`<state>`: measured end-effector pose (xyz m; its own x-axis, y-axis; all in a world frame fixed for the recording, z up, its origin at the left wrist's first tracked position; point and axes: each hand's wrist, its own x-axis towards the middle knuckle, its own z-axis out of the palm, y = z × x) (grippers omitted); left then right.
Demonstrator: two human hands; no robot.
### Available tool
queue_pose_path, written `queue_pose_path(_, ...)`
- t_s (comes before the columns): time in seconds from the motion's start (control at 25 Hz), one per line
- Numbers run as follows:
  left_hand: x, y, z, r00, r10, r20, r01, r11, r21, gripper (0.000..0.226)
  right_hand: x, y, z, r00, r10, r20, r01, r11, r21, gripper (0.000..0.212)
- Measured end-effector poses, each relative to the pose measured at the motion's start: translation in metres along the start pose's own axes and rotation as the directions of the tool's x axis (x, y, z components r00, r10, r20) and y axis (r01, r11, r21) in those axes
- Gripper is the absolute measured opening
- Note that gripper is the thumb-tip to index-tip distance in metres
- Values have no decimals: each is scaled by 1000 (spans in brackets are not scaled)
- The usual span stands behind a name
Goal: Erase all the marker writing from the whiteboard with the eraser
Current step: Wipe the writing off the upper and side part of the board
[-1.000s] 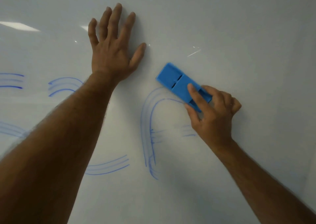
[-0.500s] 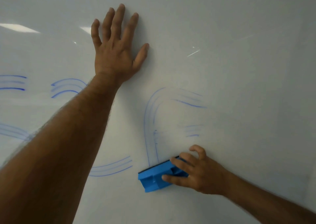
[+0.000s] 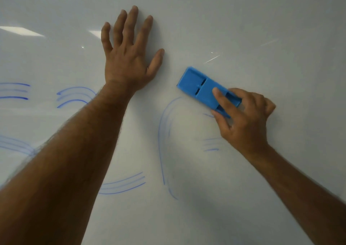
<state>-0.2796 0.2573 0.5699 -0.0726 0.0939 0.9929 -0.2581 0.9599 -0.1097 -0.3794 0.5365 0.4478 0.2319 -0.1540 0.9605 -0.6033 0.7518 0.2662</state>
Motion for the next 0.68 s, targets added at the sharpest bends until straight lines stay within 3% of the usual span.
queue_pose_path(0.08, -1, 0, 1, 1000, -1, -4, 1, 1000, 4, 70, -9, -14, 1, 995, 98, 0, -98, 994, 42, 51)
queue_pose_path(0.12, -1, 0, 1, 1000, 1, -7, -1, 1000, 6, 70, -20, -25, 2, 997, 73, 23, -75, 995, 65, 53)
queue_pose_path(0.2, -1, 0, 2, 1000, 2, -17, -2, 1000, 6, 70, -53, -48, 2, 989, -118, 93, 107, 987, 117, 57)
queue_pose_path(0.32, -1, -1, 4, 1000, 0, -22, 0, 1000, 7, 70, -112, -66, -1, 858, -481, 181, 450, 873, 188, 51)
queue_pose_path(0.44, -1, -1, 4, 1000, -2, -18, 3, 1000, 7, 70, -154, -59, -9, 732, -634, 247, 575, 771, 273, 48)
queue_pose_path(0.52, -1, -1, 4, 1000, -2, -22, 3, 1000, 13, 70, -164, -52, -13, 690, -675, 261, 604, 736, 306, 48)
queue_pose_path(0.6, -1, 0, 3, 1000, -1, -29, 1, 1000, 14, 70, -163, -47, -14, 690, -678, 253, 613, 733, 294, 48)
queue_pose_path(0.68, -1, 0, 4, 1000, -2, -27, 3, 1000, 17, 70, -154, -46, -12, 755, -611, 238, 563, 790, 241, 51)
